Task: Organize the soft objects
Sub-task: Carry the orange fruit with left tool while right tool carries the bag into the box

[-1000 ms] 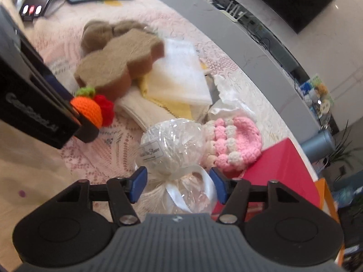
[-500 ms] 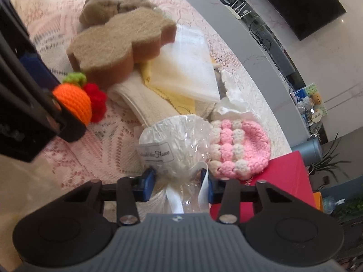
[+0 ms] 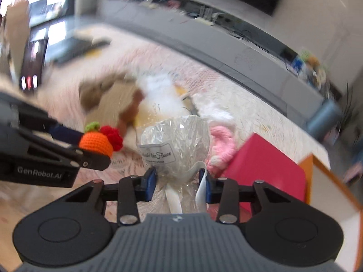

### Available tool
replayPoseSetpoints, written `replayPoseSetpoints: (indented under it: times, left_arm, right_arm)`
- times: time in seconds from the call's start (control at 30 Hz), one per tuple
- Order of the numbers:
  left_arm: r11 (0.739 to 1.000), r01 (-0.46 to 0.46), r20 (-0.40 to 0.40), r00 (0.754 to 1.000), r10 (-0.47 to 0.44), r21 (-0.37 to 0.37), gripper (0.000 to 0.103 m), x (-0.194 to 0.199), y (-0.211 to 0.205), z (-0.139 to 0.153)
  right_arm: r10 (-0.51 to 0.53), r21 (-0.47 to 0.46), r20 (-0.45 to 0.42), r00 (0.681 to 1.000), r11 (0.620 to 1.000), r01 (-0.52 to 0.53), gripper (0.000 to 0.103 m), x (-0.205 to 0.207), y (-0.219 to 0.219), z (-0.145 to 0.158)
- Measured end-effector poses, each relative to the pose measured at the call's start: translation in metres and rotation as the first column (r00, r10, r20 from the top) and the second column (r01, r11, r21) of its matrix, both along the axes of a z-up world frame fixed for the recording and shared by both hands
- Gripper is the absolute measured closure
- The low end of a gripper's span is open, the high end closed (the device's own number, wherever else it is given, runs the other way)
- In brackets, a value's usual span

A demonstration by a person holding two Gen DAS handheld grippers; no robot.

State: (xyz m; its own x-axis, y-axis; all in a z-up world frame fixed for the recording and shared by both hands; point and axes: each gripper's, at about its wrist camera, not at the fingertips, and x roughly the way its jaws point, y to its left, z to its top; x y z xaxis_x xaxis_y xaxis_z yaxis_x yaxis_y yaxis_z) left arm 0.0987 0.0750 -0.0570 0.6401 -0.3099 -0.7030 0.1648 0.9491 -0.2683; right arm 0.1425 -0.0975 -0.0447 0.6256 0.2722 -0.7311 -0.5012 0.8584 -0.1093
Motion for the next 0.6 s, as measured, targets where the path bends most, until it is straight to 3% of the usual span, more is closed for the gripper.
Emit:
replayPoseSetpoints:
  times: [0.17,0.3,0.47,0.6]
  left_arm:
    - [0.996,0.089,0.075,0.993,-0.09,0.012,0.057,-0.006,-0.038,0.034]
    - [0.98,0.198,0.113,0.974,-0.197,-0.001,0.057,-0.002,-0.075,0.053]
    - [0.94,0.339,0.088,0.938,-0.334,-0.045,0.057,0.034,-0.122,0.057]
    - [0.902,0.43,0.048,0.903,-0.428,-0.036,0.057,0.068,-0.166,0.05]
  right_arm:
    - [-0.137,0.184,-0.023,0.99,0.973,0.139,0.063,-0.01,-0.065,0.039]
    - [-0.231,0.272,-0.059,0.971,0.932,0.239,0.063,-0.014,-0.118,0.057]
    - [-0.326,0.357,-0.158,0.932,0.861,0.362,0.063,-0.008,-0.188,0.064]
    - [-0.372,0.36,-0.237,0.897,0.824,0.437,0.063,0.007,-0.235,0.056]
